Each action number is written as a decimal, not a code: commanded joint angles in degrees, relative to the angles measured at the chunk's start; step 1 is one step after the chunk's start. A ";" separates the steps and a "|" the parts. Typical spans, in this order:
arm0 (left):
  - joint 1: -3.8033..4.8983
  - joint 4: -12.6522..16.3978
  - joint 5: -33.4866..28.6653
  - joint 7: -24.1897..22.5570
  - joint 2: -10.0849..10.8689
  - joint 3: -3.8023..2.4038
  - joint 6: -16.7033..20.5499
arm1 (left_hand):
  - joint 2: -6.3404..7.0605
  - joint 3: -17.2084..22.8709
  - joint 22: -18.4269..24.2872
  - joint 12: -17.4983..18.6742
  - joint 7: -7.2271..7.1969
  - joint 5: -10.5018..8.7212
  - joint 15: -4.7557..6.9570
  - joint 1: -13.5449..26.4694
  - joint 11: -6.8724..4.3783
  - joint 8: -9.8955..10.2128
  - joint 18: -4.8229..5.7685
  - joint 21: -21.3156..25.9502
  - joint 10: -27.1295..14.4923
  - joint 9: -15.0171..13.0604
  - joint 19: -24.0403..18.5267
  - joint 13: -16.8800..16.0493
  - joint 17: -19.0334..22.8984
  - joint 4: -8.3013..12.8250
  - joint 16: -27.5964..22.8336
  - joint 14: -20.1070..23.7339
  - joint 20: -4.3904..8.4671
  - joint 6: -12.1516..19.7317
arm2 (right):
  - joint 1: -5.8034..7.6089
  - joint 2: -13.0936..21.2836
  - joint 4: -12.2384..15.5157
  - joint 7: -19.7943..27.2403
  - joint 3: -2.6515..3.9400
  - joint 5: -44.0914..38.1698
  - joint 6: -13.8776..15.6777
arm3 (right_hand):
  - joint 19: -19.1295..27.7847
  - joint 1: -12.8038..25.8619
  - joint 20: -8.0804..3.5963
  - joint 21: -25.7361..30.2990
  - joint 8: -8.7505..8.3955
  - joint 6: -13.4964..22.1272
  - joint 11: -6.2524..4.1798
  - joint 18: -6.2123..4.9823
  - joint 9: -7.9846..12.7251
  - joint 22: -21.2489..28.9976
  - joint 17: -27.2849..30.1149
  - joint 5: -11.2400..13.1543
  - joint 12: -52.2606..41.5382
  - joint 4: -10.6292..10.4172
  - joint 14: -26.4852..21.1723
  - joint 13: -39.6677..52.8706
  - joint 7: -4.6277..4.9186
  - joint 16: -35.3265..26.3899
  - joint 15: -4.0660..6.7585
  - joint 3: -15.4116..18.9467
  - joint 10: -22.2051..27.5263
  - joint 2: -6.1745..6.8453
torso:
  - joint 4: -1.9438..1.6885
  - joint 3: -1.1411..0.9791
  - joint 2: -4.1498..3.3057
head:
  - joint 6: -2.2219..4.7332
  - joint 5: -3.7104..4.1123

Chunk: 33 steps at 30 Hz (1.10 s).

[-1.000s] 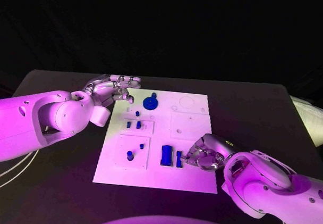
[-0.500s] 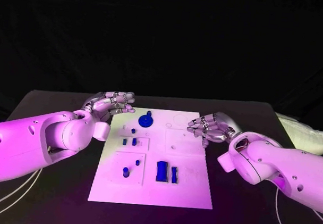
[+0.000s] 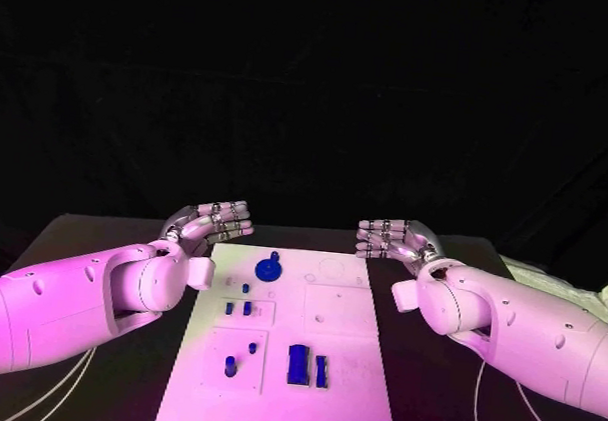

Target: Assemble the parts on the task board

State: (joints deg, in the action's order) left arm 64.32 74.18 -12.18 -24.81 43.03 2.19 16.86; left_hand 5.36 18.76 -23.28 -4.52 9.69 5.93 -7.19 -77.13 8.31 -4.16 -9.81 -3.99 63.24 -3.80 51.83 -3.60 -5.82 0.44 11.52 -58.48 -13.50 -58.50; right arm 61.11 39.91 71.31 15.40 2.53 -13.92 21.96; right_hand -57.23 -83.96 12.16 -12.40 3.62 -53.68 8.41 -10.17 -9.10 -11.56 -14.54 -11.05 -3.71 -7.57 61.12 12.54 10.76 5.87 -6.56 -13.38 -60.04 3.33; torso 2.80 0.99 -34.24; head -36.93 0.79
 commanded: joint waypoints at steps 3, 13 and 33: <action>-0.06 -2.09 -1.56 -3.41 -1.54 -0.10 2.42 | -0.19 -0.61 1.49 0.65 0.02 0.02 -0.21 -0.43 0.45 0.37 -0.73 0.39 -0.19 0.07 -0.46 0.07 0.65 -0.03 -1.55 -0.64 -0.47 0.41 | 0.05 -1.49 -2.70 5.75 0.12 5.30 -6.01 | -1.81 1.92 0.54 3.45 -0.05 -0.19 0.37 -0.49 1.87 3.10 4.08 0.56 0.16 2.03 1.24 -4.72 0.37 -2.22 -0.37 -0.24 -0.42 -0.50 | -0.11 -0.03 0.67 | 0.99 -0.43; -0.68 0.74 1.39 -1.68 -1.00 -0.38 5.07 | -5.36 -9.10 11.84 4.52 -4.49 -5.93 7.19 35.88 -3.63 4.16 3.59 3.99 -29.67 3.80 -24.57 3.60 5.82 -0.44 -6.29 27.04 6.07 27.54 | -0.11 -0.38 0.89 4.43 -0.33 4.62 1.80 | 25.22 40.70 -5.56 7.91 -3.62 24.99 -3.78 4.01 9.10 7.40 9.53 5.49 3.71 7.57 -27.47 -12.54 -4.85 -5.87 6.56 5.99 27.82 -3.33 | -1.91 -0.67 2.25 | 1.95 -0.64; -4.16 15.77 12.18 -4.98 1.66 -2.18 27.24 | -5.36 -14.53 18.35 4.52 -9.69 -5.93 7.19 59.39 -8.31 4.16 9.81 3.99 -48.82 3.80 -40.04 3.60 5.82 -0.44 -11.52 44.98 13.50 45.20 | -0.95 4.78 18.65 14.40 -2.53 13.92 22.16 | 43.43 65.29 -12.16 12.40 -3.62 41.31 -8.41 10.17 9.10 11.56 14.54 11.05 3.71 7.57 -46.62 -12.54 -10.76 -5.87 6.56 13.38 46.16 -3.33 | -2.80 -0.99 3.06 | 2.55 -0.79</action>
State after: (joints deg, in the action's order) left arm 60.18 89.63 -2.95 -27.94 44.70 0.09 39.90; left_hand 0.03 5.77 -6.67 -0.33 0.57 0.38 -0.19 -24.04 0.33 -0.38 -2.48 -0.35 19.56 -0.11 16.09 -0.08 -0.11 -0.06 0.65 -18.33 -2.21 -18.03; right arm 60.19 44.68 89.74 26.85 0.00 -1.84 40.64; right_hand -18.65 -25.26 1.45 -0.53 0.41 -16.73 0.36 -2.63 -0.16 -0.28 -0.50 -0.84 -0.37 -0.05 19.59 0.17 0.95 0.22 -0.12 -2.54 -18.80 0.02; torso 0.02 0.01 -31.20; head -34.38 0.01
